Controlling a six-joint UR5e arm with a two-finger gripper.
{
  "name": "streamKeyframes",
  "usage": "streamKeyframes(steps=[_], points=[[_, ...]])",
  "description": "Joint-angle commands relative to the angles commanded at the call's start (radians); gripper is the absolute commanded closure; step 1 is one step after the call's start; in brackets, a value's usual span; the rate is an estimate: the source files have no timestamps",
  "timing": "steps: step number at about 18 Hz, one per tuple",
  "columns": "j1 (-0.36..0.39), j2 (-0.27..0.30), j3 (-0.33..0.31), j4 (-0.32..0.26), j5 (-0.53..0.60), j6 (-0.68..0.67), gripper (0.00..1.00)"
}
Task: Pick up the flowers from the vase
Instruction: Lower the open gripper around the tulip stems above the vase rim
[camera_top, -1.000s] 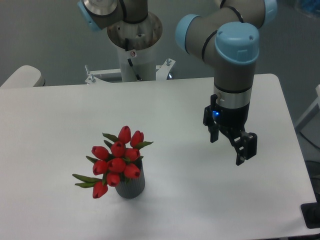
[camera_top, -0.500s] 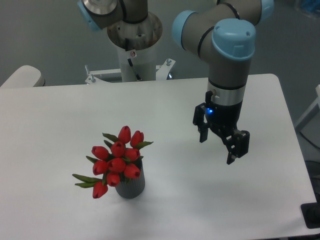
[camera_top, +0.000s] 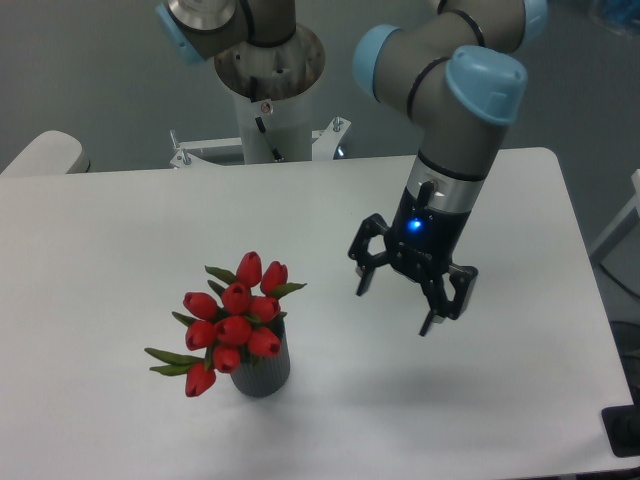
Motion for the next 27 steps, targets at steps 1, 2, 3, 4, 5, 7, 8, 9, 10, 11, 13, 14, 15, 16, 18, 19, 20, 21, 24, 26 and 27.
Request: streamKeyframes(steps=[1,2,3,4,5,7,8,9,10,11,13,14,15,16,18,19,20,21,24,26,27], points=[[0.002,0.002,-0.017,0.000,-0.041,-0.002,0.00],[0.002,0.003,-0.034,0.000,-0.069,-0.002,0.00],[0.005,0.008,-0.049,0.006,-0.089,0.003,0.00],[0.005,0.006,-0.068,0.030,-0.109,0.006,0.00],[0.003,0.008,-0.092,0.066,-0.128,0.009,0.00],[0.002,0.008,-0.141,0.145,-0.152,0.012,0.00],[0.000,0.008,-0.149,0.162,-0.160,0.011,0.00],[-0.003,0.008,-0.154,0.163,-0.162,0.011,0.00],[-0.011,0.008,-0.163,0.169,-0.162,0.012,0.00],[-0.015,0.009,-0.170,0.175,-0.163,0.014,0.00],[-0.024,0.012,-0.177,0.178,-0.163,0.032,0.00],[-0.037,0.012,-0.177,0.178,-0.163,0.035,0.00],[-0.046,0.014,-0.177,0.178,-0.165,0.035,0.00],[-0.057,0.014,-0.177,0.178,-0.165,0.034,0.00],[-0.080,0.009,-0.177,0.201,-0.168,0.023,0.00],[-0.089,0.009,-0.178,0.207,-0.168,0.021,0.00],[-0.090,0.008,-0.180,0.207,-0.168,0.021,0.00],[-0.092,0.008,-0.183,0.209,-0.168,0.026,0.00],[-0.097,0.003,-0.183,0.210,-0.168,0.032,0.00],[-0.106,0.000,-0.184,0.221,-0.168,0.035,0.00],[-0.106,-0.003,-0.186,0.239,-0.168,0.034,0.00]])
